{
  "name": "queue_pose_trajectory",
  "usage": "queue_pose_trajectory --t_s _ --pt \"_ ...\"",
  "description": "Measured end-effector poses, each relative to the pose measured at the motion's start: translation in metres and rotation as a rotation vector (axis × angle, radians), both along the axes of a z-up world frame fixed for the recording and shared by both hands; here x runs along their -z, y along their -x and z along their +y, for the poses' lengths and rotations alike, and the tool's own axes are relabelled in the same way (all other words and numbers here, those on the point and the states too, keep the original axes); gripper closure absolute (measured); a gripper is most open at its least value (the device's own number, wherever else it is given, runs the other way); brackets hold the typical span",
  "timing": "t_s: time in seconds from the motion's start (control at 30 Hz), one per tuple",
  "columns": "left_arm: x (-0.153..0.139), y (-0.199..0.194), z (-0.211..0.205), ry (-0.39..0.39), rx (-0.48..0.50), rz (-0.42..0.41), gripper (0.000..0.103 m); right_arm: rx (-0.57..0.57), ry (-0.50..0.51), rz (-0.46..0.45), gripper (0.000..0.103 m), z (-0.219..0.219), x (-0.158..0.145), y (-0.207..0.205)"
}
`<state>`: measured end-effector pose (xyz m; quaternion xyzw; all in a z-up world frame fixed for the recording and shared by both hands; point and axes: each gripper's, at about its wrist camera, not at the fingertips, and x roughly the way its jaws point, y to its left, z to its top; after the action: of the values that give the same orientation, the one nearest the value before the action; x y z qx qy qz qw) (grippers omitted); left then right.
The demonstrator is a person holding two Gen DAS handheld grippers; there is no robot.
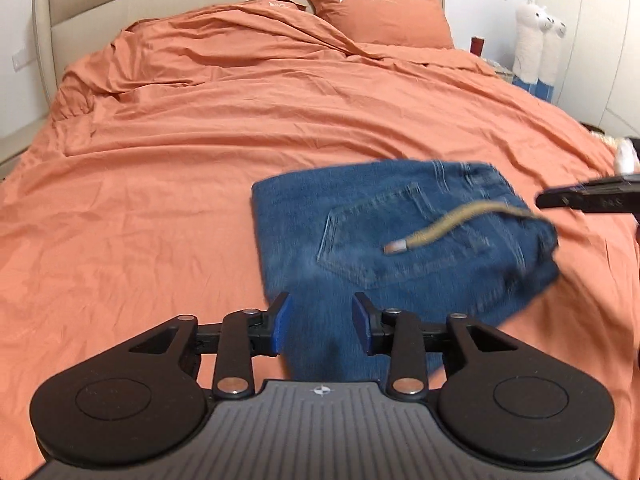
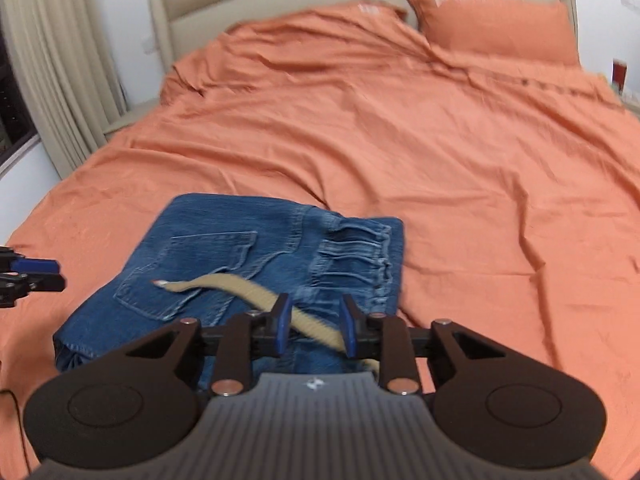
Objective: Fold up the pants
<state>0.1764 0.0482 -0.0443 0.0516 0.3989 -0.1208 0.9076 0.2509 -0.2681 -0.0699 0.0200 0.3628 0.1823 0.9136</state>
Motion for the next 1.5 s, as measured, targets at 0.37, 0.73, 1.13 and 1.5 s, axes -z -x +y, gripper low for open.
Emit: queue_pose_trajectory --t_s 0.37,0.73,1.13,1.5 --pt "0.061 0.020 0.015 0.089 -0.159 0.117 0.055 0.070 -0.093 0.064 0.088 -0.018 0.072 -0.001" --pt "0.034 0.025 -0.018 -0.148 -0.077 -0.026 0.090 0.048 -0.074 0.054 0.088 -0.016 0.075 -0.003" --pt "0.103 0.060 -0.042 -0.482 0.175 -0.062 0.091 0.026 -0.017 0.060 0.088 -0.010 0.083 -0.005" --pt "0.091 0.071 -0.038 -0.514 0.262 -0.084 0.080 0.052 -0.021 0.076 0.079 -0.015 0.086 -0.008"
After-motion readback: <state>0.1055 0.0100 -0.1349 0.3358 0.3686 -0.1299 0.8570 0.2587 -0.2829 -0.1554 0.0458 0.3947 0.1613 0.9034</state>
